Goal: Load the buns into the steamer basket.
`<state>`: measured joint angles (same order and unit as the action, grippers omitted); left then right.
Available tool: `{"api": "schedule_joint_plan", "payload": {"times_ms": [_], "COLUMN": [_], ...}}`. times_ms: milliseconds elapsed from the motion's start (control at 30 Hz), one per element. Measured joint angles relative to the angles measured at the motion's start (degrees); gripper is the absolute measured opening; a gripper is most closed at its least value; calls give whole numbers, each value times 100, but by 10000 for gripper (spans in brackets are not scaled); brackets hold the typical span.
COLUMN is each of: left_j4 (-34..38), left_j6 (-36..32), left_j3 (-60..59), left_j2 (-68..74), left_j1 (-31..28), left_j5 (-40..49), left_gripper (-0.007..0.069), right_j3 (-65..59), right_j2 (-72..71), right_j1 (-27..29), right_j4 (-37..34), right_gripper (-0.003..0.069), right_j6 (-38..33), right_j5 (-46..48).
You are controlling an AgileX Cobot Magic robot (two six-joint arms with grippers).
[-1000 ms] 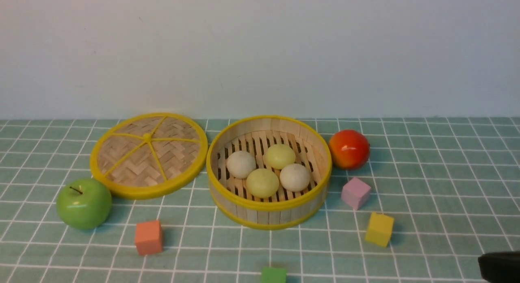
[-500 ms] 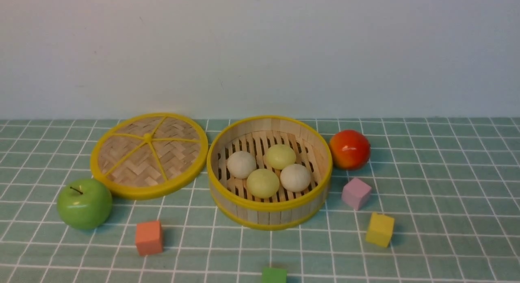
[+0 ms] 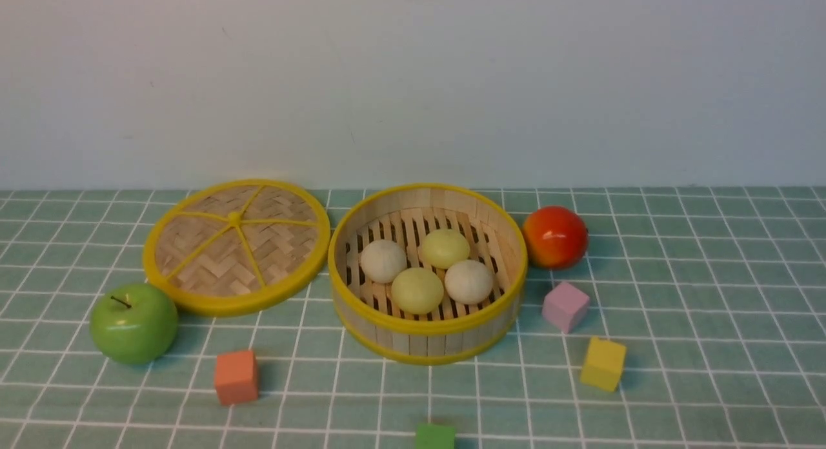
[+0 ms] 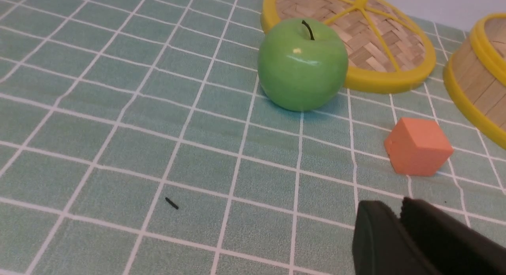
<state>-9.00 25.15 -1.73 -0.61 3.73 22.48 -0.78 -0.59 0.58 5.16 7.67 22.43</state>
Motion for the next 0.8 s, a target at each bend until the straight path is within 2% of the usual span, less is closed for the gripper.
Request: {"api": "schedule_joint_plan", "payload": {"times_ms": [800], "left_j4": [0], "left_j6": [0], "left_j3": [0], "left_j2": [0], "left_j1": [0], "left_j5": [0], "left_gripper": [113], "right_j3": [-2], "right_j2": [0], "right_j1": [0], "right_j4": [-35], "right_gripper": [6], "right_j6": [-5], "right_j5": [-33]}}
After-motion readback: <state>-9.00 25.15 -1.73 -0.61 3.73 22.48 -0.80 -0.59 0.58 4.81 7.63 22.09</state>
